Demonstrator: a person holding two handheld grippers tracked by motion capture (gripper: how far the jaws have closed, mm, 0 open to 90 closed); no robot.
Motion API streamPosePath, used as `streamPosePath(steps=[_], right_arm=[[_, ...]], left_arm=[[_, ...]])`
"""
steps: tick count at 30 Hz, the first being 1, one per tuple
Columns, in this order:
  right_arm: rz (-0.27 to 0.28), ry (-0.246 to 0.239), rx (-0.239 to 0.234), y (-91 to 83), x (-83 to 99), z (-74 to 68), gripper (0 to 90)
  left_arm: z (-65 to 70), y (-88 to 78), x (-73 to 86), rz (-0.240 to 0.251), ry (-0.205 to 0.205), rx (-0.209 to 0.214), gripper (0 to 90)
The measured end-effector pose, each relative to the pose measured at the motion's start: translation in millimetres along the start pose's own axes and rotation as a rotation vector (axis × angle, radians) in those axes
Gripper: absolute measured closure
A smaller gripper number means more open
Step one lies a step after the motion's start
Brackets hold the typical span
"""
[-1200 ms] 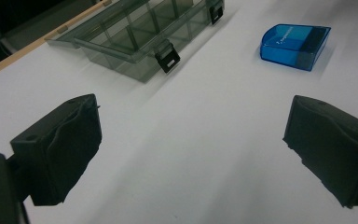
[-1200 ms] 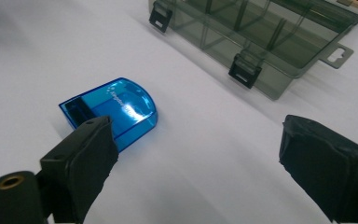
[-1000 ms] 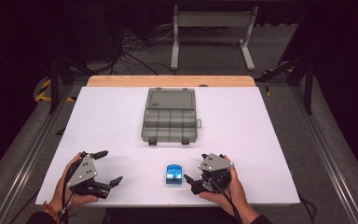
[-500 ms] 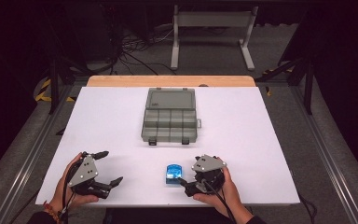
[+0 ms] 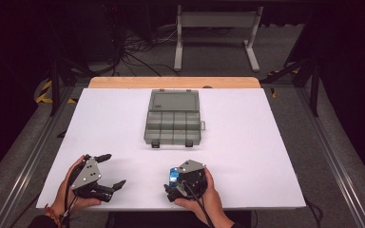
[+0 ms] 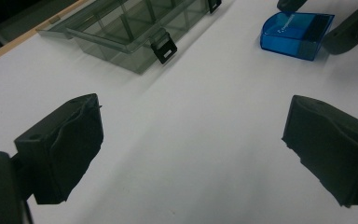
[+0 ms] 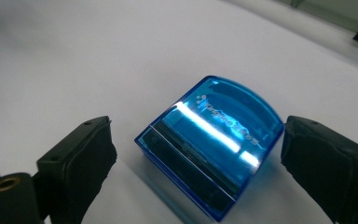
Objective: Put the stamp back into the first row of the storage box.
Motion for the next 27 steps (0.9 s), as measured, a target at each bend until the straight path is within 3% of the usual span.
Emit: streamPosePath(steps=[6, 8, 10, 13, 15, 27], right_arm=[[0.004, 0.008, 0.037, 14.7, -3.5, -1.7, 12.0], [0.007, -0.023, 0.059, 18.7, -6.4, -2.4, 18.0], [0.009, -0.029, 0.059, 19.0, -6.4, -2.8, 20.4], [0.019, -0.020, 0.069, 14.7, -7.1, 0.4, 33.8], [0.008, -0.029, 0.049, 11.7, -7.2, 2.5, 39.8], [-0.077, -0.114, -0.026, 5.3, -7.1, 4.8, 41.8]], left_arm=[[2.5, 1.0, 0.2, -0.008, -0.001, 0.008, 5.6], [2.6, 1.0, 0.2, -0.010, -0.001, 0.006, 5.8], [2.6, 0.7, 0.5, -0.012, 0.005, 0.003, 5.8], [2.1, 1.1, 0.9, -0.016, -0.002, 0.002, 6.0], [1.4, 1.7, 0.9, -0.016, 0.001, 0.001, 6.1], [0.0, 0.4, 0.5, -0.009, -0.018, 0.001, 6.0]])
Point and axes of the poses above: each handheld gripper's, and its own axes: y roughly forward along the jaws, x roughly out of its underside, z roughly to its right, the point moved 6 cm from there along y, roughly forward along the jaws, and after that the axes turned 15 degrees about -x, right-handed, at the moved point
